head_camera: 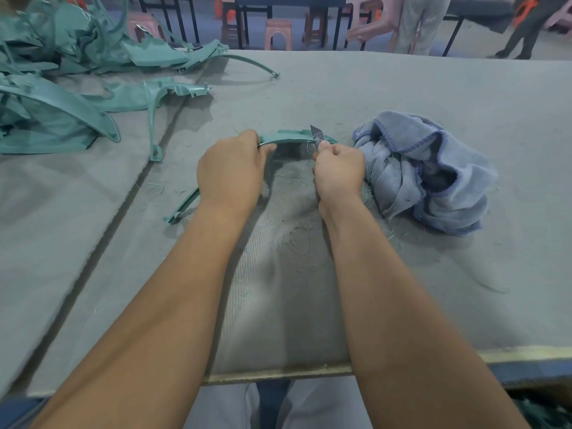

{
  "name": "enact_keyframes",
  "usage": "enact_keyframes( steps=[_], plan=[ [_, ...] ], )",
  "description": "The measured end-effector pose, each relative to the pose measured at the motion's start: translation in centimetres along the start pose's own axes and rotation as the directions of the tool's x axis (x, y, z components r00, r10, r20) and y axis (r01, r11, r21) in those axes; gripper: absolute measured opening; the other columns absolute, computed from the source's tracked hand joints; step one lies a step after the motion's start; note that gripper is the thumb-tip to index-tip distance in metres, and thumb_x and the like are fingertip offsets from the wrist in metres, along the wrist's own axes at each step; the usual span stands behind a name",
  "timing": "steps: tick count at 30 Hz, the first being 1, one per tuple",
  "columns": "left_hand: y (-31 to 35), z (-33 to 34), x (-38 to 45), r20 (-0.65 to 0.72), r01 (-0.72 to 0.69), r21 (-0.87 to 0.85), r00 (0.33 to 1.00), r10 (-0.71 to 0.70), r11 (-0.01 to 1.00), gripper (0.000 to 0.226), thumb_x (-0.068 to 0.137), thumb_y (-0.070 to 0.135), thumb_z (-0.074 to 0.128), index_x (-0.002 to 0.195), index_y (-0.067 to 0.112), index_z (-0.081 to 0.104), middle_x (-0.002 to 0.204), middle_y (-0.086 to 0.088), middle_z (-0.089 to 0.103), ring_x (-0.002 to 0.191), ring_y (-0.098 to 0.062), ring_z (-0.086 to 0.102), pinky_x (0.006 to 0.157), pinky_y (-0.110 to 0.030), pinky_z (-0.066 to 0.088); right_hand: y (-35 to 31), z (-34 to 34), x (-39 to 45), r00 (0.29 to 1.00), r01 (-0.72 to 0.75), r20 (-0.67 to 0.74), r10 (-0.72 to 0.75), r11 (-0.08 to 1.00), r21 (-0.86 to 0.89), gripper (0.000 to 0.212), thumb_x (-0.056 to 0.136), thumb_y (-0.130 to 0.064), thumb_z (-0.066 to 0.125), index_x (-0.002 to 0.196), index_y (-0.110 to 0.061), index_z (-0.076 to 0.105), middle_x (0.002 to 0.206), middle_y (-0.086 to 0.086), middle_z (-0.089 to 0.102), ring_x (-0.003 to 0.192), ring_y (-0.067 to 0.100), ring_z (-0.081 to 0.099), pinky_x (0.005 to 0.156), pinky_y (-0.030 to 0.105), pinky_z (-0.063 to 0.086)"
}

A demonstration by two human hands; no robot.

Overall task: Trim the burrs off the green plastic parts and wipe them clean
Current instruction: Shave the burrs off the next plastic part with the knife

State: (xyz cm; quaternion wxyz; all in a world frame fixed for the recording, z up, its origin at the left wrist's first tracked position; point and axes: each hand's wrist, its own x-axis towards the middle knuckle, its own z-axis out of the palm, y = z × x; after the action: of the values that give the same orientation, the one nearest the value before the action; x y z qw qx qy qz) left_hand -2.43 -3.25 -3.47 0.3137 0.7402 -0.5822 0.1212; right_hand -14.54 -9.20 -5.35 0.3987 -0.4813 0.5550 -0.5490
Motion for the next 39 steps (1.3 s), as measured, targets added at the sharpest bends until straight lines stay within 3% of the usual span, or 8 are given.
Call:
enact_keyframes(
  steps=[7,11,17,23,29,33,37,39],
  plan=[
    [0.0,0.0,0.0,-0.007,-0.018,-0.004,1.000,0.018,1.000,0.042,0.099,0.044,0.048,0.092,0.006,0.063,0.077,-0.015,0.064,0.072,-0.036,0.056,0.057,-0.037,0.036,-0.2,0.0,-0.3,1.000,-0.017,0.011,0.017,1.000,0.026,0.042,0.093,-0.022,0.051,0.054,-0.021,0.036,0.056,0.005,0.035,0.062,0.022,0.031,0.060,0.037,0.029],
    [-0.1,0.1,-0.1,-0.022,-0.021,0.014,1.000,0.021,1.000,0.041,0.099,0.044,0.048,0.088,0.006,0.061,0.070,-0.009,0.054,0.065,-0.031,0.046,0.055,-0.034,0.025,-0.4,-0.1,-0.5,1.000,-0.021,0.021,0.020,0.999,0.039,0.037,0.093,-0.022,0.051,0.058,-0.022,0.040,0.060,0.006,0.035,0.063,0.022,0.029,0.061,0.036,0.027],
    [-0.2,0.3,0.0,-0.024,-0.029,0.015,0.999,0.030,0.999,0.041,0.099,0.044,0.048,0.087,0.007,0.060,0.067,-0.006,0.049,0.064,-0.030,0.045,0.055,-0.033,0.024,-0.6,-0.3,-0.7,0.999,-0.038,0.038,0.035,0.997,0.064,0.035,0.094,-0.020,0.052,0.060,-0.021,0.041,0.063,0.006,0.034,0.064,0.021,0.028,0.060,0.035,0.024],
    [-0.4,0.3,0.0,-0.036,-0.045,0.041,0.998,0.047,0.998,0.041,0.099,0.044,0.047,0.089,0.006,0.060,0.075,-0.013,0.061,0.066,-0.032,0.048,0.056,-0.035,0.026,-0.5,-0.5,-0.5,0.996,-0.059,0.065,0.055,0.996,0.062,0.042,0.093,-0.020,0.053,0.053,-0.021,0.042,0.053,0.000,0.033,0.052,0.015,0.025,0.050,0.028,0.020],
    [0.6,0.5,-0.1,-0.006,-0.050,0.033,0.999,0.050,0.998,0.037,0.097,0.042,0.052,0.087,0.007,0.060,0.078,-0.015,0.064,0.066,-0.028,0.042,0.056,-0.035,0.025,-0.5,0.3,-1.2,0.993,0.033,0.115,-0.034,0.999,0.007,0.039,0.091,-0.019,0.054,0.053,-0.020,0.042,0.055,0.006,0.034,0.059,0.020,0.029,0.056,0.036,0.025],
    [0.7,0.6,-0.2,-0.014,-0.043,0.044,0.999,0.044,0.998,0.038,0.097,0.045,0.051,0.096,0.008,0.062,0.083,-0.014,0.066,0.073,-0.033,0.055,0.057,-0.034,0.029,-0.7,-0.3,-1.1,0.997,-0.011,0.079,0.004,0.996,0.094,0.041,0.094,-0.020,0.052,0.053,-0.019,0.046,0.049,-0.001,0.037,0.052,0.017,0.031,0.054,0.032,0.026],
    [0.4,0.5,-0.4,-0.079,-0.027,0.111,0.996,0.035,0.993,0.044,0.098,0.050,0.044,0.101,0.010,0.063,0.084,-0.013,0.066,0.077,-0.034,0.059,0.057,-0.033,0.027,-1.6,-0.8,-1.3,0.993,-0.095,0.095,0.067,0.938,0.333,0.028,0.100,-0.016,0.044,0.072,-0.015,0.048,0.048,-0.002,0.049,0.037,0.009,0.037,0.039,0.019,0.029],
    [0.1,0.5,-0.2,-0.084,-0.018,0.133,0.996,0.029,0.991,0.046,0.099,0.052,0.041,0.099,0.011,0.063,0.084,-0.012,0.066,0.076,-0.034,0.059,0.057,-0.034,0.028,-1.8,-0.8,-1.7,0.989,-0.088,0.141,0.045,0.945,0.316,0.022,0.100,-0.014,0.044,0.079,-0.016,0.048,0.054,0.001,0.058,0.037,0.011,0.043,0.039,0.019,0.033]
  ],
)
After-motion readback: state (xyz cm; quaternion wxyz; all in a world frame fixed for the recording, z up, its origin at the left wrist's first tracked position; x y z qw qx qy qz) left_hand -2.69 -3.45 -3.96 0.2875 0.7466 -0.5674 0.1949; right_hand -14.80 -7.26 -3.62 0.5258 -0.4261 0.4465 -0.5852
